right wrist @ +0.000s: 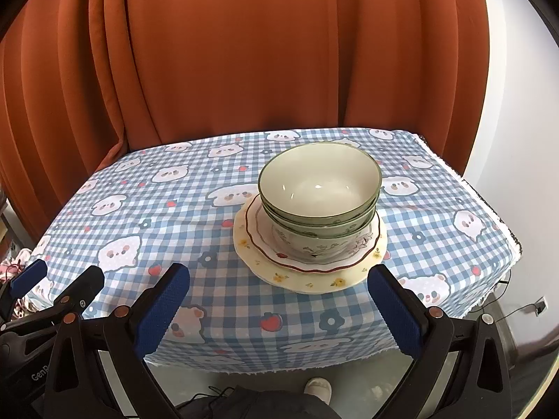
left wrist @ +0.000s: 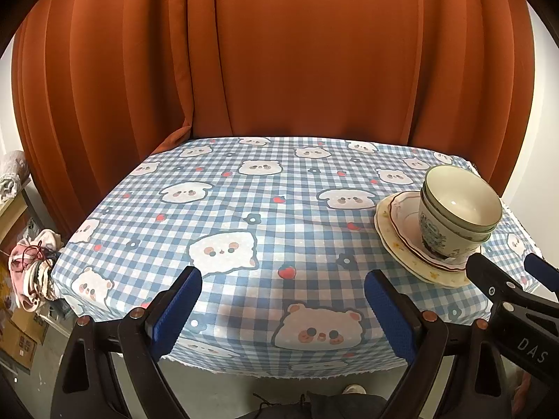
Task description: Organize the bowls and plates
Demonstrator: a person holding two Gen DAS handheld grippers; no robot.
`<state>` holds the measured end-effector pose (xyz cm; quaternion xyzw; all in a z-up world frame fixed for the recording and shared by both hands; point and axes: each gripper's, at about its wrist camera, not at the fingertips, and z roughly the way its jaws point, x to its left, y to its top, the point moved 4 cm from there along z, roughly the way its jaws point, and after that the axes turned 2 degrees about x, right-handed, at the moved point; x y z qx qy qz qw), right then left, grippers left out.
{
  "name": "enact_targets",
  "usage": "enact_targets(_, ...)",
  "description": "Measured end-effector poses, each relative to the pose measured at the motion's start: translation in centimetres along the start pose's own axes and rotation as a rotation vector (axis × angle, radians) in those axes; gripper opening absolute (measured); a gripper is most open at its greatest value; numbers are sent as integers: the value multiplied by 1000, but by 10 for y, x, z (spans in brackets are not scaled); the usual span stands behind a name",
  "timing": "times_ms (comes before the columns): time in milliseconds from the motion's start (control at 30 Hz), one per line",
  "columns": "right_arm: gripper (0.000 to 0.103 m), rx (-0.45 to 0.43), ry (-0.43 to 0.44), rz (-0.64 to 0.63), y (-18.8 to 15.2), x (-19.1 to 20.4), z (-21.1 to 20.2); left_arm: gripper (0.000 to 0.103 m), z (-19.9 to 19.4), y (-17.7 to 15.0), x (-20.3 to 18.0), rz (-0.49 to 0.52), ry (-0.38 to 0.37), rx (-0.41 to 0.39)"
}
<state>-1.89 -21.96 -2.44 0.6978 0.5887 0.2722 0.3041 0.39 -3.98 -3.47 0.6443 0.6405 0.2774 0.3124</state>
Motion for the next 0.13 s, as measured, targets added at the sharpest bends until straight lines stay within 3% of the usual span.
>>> enact_targets(133, 103, 3, -4, -2, -1, 4, 1, 95, 2, 0, 4, 0, -4, 4)
